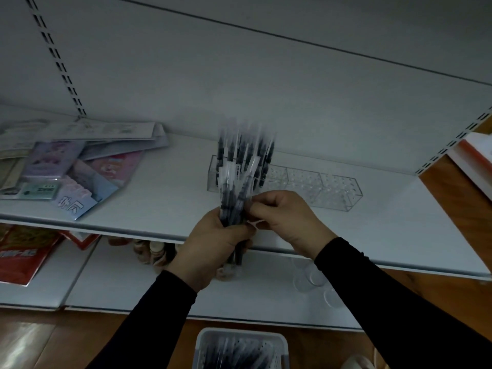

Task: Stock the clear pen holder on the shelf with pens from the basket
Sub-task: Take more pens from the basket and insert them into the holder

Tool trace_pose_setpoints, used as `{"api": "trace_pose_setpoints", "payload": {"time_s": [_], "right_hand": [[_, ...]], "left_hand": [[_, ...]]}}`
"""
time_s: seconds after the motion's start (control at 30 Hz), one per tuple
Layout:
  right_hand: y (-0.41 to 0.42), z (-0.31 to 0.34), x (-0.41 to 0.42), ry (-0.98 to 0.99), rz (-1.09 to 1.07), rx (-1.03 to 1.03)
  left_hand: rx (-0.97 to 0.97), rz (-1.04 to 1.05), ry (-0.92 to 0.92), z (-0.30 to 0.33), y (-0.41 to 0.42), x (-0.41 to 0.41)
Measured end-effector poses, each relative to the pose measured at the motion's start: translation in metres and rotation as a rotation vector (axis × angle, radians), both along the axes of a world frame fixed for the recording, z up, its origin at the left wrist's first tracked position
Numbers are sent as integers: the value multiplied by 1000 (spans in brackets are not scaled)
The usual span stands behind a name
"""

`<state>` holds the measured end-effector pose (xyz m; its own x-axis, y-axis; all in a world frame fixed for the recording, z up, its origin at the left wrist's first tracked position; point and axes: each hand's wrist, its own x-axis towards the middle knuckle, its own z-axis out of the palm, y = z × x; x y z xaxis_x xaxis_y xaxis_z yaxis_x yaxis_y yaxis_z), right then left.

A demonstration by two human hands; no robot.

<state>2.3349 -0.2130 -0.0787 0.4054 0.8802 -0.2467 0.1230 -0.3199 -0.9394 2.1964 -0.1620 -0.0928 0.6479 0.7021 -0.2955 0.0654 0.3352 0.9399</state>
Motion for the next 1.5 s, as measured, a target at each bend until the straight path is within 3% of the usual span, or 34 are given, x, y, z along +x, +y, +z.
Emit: {"api": "trace_pose_setpoints", "payload": {"time_s": [0.17,0.37,0.6,0.8,1.5], "right_hand": [[5,10,7,144,-183,50],[8,33,28,126,-319,234],[14,54,54,-358,-412,445],[24,50,50,-644,-364,403],[26,30,51,-788,-207,265]], "left_hand": [[-46,59,-44,5,2,-1],[-71,129,-47,6,5,-3],[-86,215,-41,4,10,-6],[-80,206,-40,4,11,-6],[-105,206,-50,4,11,-6]]}}
